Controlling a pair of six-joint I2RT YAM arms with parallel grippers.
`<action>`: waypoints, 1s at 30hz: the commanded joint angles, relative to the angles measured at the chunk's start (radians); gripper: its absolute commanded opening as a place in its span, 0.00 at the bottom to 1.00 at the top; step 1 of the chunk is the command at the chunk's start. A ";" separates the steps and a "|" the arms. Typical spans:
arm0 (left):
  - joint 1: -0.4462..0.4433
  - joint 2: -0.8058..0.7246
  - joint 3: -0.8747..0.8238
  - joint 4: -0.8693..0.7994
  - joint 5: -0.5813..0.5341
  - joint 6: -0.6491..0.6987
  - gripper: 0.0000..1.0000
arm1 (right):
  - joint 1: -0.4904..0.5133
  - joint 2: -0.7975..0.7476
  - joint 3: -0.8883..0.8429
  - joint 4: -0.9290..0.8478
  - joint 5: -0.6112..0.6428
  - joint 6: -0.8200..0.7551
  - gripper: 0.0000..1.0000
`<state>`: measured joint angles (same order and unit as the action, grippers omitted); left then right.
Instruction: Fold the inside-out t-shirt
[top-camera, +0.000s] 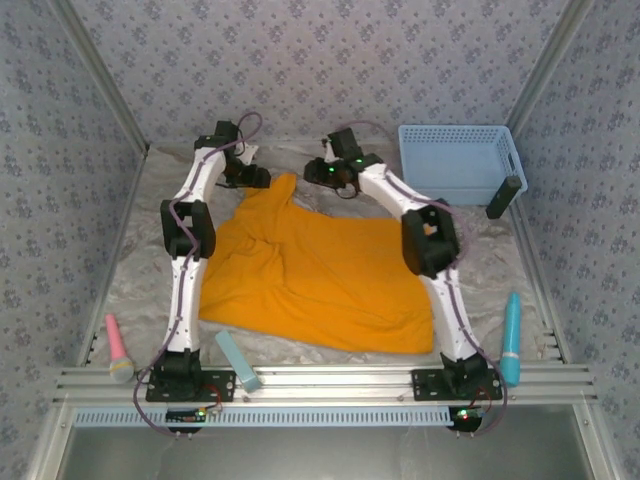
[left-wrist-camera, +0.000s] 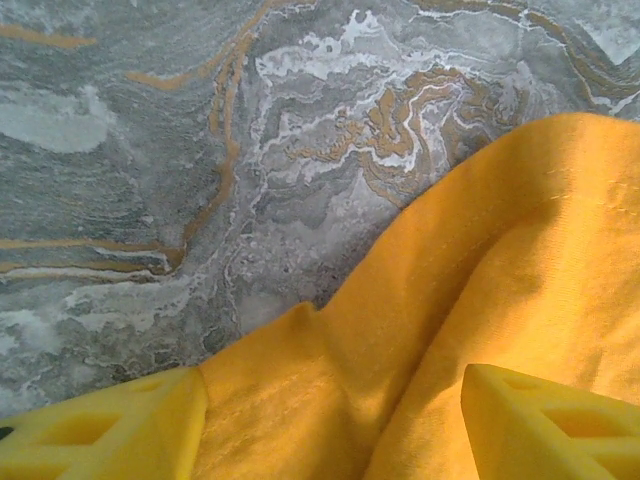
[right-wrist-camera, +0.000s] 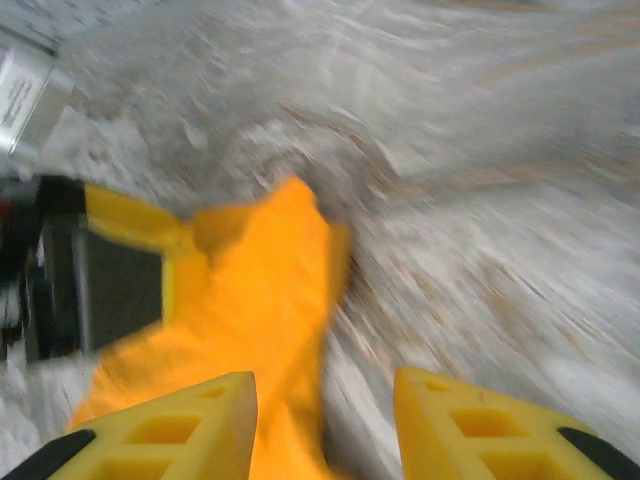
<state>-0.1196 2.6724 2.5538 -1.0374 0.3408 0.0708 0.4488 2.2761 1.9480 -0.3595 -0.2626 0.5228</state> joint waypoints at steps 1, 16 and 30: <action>-0.010 0.020 0.015 -0.095 -0.075 0.013 0.70 | -0.086 -0.223 -0.299 0.049 0.092 -0.049 0.45; -0.033 0.088 0.075 -0.170 -0.019 -0.023 0.72 | -0.430 -0.450 -0.764 -0.037 0.302 -0.133 0.49; -0.040 0.138 0.083 -0.276 0.043 -0.004 0.35 | -0.364 -0.184 -0.532 -0.219 0.370 -0.081 0.37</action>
<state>-0.1482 2.7258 2.6469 -1.1942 0.3603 0.0570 0.0776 2.0621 1.4448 -0.5205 0.0982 0.4137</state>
